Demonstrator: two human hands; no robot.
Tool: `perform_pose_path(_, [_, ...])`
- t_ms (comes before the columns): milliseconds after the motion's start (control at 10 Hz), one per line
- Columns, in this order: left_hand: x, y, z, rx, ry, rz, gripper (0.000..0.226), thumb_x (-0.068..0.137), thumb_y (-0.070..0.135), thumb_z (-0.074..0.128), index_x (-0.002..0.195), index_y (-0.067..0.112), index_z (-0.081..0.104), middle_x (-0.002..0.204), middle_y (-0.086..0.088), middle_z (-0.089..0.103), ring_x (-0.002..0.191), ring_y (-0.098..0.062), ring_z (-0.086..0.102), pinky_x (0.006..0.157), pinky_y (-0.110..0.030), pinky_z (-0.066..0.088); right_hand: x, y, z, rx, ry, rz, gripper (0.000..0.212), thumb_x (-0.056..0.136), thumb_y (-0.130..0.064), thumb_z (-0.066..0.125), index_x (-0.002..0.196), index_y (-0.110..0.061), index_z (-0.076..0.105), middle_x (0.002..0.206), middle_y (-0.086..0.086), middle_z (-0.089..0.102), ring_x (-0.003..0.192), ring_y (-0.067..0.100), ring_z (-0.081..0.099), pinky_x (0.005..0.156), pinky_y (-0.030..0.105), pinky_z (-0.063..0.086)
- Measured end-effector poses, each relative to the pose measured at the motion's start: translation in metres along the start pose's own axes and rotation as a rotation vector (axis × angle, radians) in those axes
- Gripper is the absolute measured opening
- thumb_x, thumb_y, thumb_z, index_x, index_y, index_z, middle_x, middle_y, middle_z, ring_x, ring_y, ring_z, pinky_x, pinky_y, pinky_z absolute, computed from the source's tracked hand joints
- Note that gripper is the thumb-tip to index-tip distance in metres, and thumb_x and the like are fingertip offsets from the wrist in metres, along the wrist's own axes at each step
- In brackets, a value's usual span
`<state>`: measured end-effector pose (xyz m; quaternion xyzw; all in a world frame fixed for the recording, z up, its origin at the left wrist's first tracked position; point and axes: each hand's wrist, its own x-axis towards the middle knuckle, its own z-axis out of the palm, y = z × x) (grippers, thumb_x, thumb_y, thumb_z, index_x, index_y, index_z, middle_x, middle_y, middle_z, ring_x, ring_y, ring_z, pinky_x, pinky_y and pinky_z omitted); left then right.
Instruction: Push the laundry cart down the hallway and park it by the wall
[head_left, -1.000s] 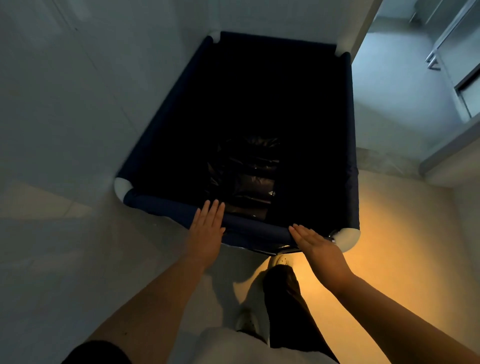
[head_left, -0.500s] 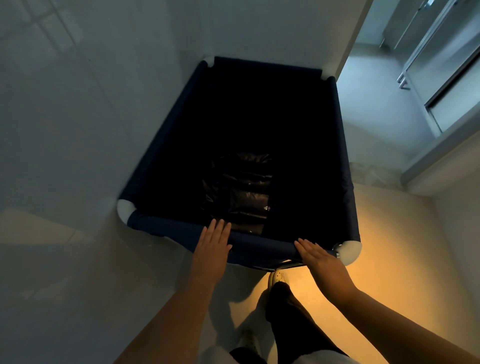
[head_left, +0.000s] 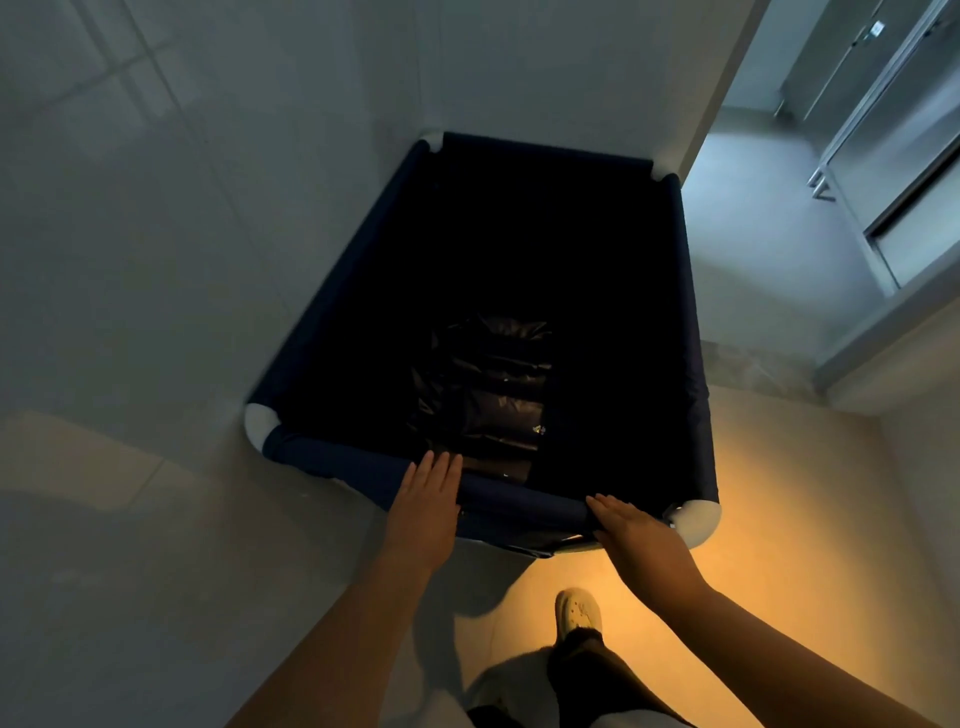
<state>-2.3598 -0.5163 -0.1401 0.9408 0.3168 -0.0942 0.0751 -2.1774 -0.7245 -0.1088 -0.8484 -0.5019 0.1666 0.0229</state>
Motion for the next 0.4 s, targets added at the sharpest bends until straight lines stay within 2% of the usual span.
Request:
perform_pose_path(100, [0.004, 0.013, -0.035, -0.039, -0.164, -0.024, 0.048, 0.098, 0.028, 0.038, 0.141, 0.01, 0.028, 0.148, -0.012, 0.035, 0.136, -0.029, 0.03, 0.112, -0.04, 0.028, 0.008, -0.008, -0.023, 0.007, -0.111, 0.02, 0.042, 0.098, -0.03, 0.04, 0.139, -0.02, 0.035, 0.143, 0.004, 0.047, 0.131, 0.021, 0.044, 0.104, 0.03, 0.04])
perform_pose_path(200, [0.01, 0.028, -0.081, -0.154, -0.228, -0.004, 0.031, 0.097, 0.027, 0.037, 0.116, 0.011, 0.055, 0.118, -0.012, 0.059, 0.105, -0.027, 0.056, 0.087, -0.039, 0.048, 0.019, -0.011, -0.055, -0.027, -0.232, 0.004, 0.032, 0.097, -0.034, 0.04, 0.121, -0.017, 0.052, 0.121, 0.008, 0.062, 0.11, 0.025, 0.058, 0.09, 0.035, 0.048])
perform_pose_path(300, [0.012, 0.041, -0.133, -0.168, -0.268, 0.021, 0.032, 0.098, 0.03, 0.037, 0.118, 0.012, 0.055, 0.118, -0.012, 0.06, 0.105, -0.027, 0.056, 0.092, -0.042, 0.048, 0.029, -0.011, -0.098, -0.159, -0.366, -0.026, 0.037, 0.096, -0.04, 0.039, 0.119, -0.015, 0.055, 0.121, 0.009, 0.061, 0.11, 0.027, 0.056, 0.095, 0.037, 0.046])
perform_pose_path(400, [0.011, 0.062, -0.182, -0.224, -0.094, 0.054, 0.035, 0.098, 0.032, 0.037, 0.125, 0.014, 0.052, 0.127, -0.01, 0.057, 0.113, -0.026, 0.054, 0.097, -0.041, 0.046, 0.03, -0.008, -0.146, -0.131, -0.227, -0.084, 0.038, 0.096, -0.041, 0.039, 0.125, -0.019, 0.051, 0.124, 0.009, 0.06, 0.114, 0.028, 0.055, 0.097, 0.039, 0.045])
